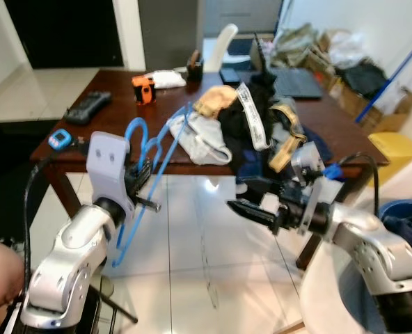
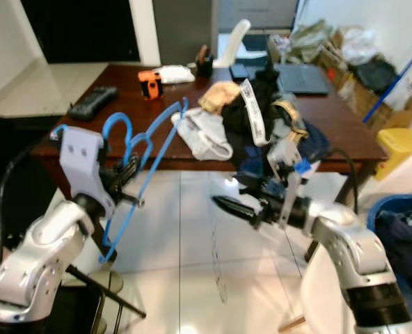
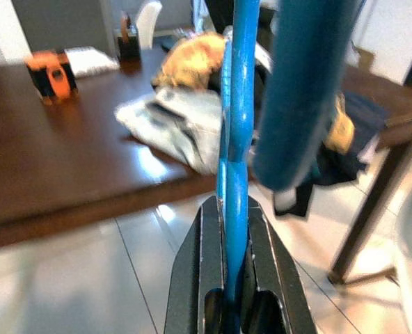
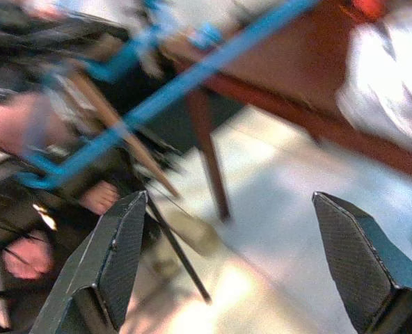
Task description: Hang hanger
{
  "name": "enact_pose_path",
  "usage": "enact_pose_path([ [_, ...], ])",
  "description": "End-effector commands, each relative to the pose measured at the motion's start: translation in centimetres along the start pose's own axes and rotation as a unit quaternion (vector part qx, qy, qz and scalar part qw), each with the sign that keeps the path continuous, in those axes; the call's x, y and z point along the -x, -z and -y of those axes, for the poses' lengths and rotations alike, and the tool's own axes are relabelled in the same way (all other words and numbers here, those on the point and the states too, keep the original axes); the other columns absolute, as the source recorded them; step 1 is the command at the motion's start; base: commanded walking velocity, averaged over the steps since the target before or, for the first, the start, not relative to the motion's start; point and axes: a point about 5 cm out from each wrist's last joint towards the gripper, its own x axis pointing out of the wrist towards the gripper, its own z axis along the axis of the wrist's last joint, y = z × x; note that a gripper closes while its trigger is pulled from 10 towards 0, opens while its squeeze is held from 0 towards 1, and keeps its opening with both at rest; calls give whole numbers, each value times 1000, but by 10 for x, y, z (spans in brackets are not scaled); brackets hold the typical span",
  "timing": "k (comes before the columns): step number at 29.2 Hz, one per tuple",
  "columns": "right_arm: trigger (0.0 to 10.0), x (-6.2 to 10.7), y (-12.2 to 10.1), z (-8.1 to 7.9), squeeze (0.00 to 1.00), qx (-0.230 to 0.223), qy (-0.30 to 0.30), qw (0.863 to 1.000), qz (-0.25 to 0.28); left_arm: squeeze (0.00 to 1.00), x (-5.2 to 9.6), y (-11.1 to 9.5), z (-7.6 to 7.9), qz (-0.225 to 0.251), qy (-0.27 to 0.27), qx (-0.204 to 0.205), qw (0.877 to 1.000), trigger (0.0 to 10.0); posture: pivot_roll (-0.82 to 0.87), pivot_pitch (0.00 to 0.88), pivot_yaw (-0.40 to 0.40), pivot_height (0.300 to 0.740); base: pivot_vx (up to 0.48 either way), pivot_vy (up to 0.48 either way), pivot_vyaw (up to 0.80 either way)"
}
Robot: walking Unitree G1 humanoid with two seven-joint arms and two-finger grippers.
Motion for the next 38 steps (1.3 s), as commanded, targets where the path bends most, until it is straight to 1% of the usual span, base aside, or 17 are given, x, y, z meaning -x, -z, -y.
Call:
enact_pose_path([
  [1, 10000, 0, 9, 3, 0, -5, 17, 1000, -9, 0, 3, 16, -5, -30, -11, -6, 999, 10000, 75, 49, -36, 740, 0, 0, 0],
  [4, 10000, 8, 34, 14, 0, -43, 72, 996, -27, 0, 17, 55, -15, -88, -37, 12, 995, 10000, 68, 53, -35, 740, 0, 0, 0],
  [7, 10000, 11, 44, 17, 0, -56, 93, 993, -35, 0, 23, 68, -17, -109, -45, 19, 993, 10000, 68, 54, -36, 740, 0, 0, 0],
  [8, 10000, 17, 59, 23, 0, -77, 125, 988, -45, 0, 32, 86, -22, -136, -61, 25, 988, 10000, 65, 51, -36, 740, 0, 0, 0],
  [9, 10000, 29, 82, 31, 0, -107, 180, 976, -62, 0, 44, 107, -27, -169, -81, 42, 981, 10000, 64, 50, -37, 740, 0, 0, 0],
  [10, 10000, 29, 82, 31, 0, -107, 180, 976, -62, 0, 44, 107, -27, -169, -81, 42, 981, 10000, 64, 50, -37, 740, 0, 0, 0],
  [11, 10000, 43, 107, 37, 0, -136, 238, 958, -83, 0, 58, 128, -30, -202, -98, 55, 973, 10000, 64, 50, -39, 740, 0, 0, 0],
  [13, 10000, 43, 107, 37, 0, -136, 238, 958, -83, 0, 58, 128, -30, -202, -98, 55, 973, 10000, 64, 50, -39, 740, 0, 0, 0],
  [14, 10000, 57, 129, 39, 0, -165, 285, 939, -98, 0, 73, 147, -32, -233, -109, 63, 964, 10000, 61, 49, -39, 740, 0, 0, 0],
  [15, 10000, 57, 129, 39, 0, -165, 285, 939, -98, 0, 73, 147, -32, -233, -109, 63, 964, 10000, 61, 49, -39, 740, 0, 0, 0],
  [16, 10000, 68, 148, 37, 0, -182, 323, 922, -115, 0, 85, 163, -32, -258, -118, 75, 956, 10000, 59, 50, -40, 740, 0, 0, 0],
  [17, 10000, 68, 148, 37, 0, -182, 323, 922, -115, 0, 85, 163, -32, -258, -118, 75, 956, 10000, 59, 50, -40, 740, 0, 0, 0],
  [18, 10000, 75, 162, 34, 0, -195, 348, 908, -124, 0, 95, 174, -30, -273, -121, 81, 951, 10000, 53, 49, -39, 740, 0, 0, 0],
  [21, 10000, 84, 181, 27, 0, -209, 377, 892, -133, 0, 105, 187, -27, -288, -120, 85, 946, 10000, 52, 49, -40, 740, 0, 0, 0],
  [28, 10000, 89, 187, 25, 0, -241, 397, 881, -88, 0, 110, 193, -23, -274, -114, 100, 950, 10000, 46, 55, -36, 740, 0, 0, -686],
  [37, 10000, 85, 187, 26, 0, -229, 394, 886, -81, 0, 84, 166, -29, -186, -99, 90, 973, 10000, 43, 60, -37, 740, 0, 0, -800],
  [38, 10000, 85, 188, 26, 0, -229, 395, 886, -79, 0, 73, 154, -26, -158, -83, 86, 980, 10000, 42, 61, -37, 740, 0, 0, -800],
])
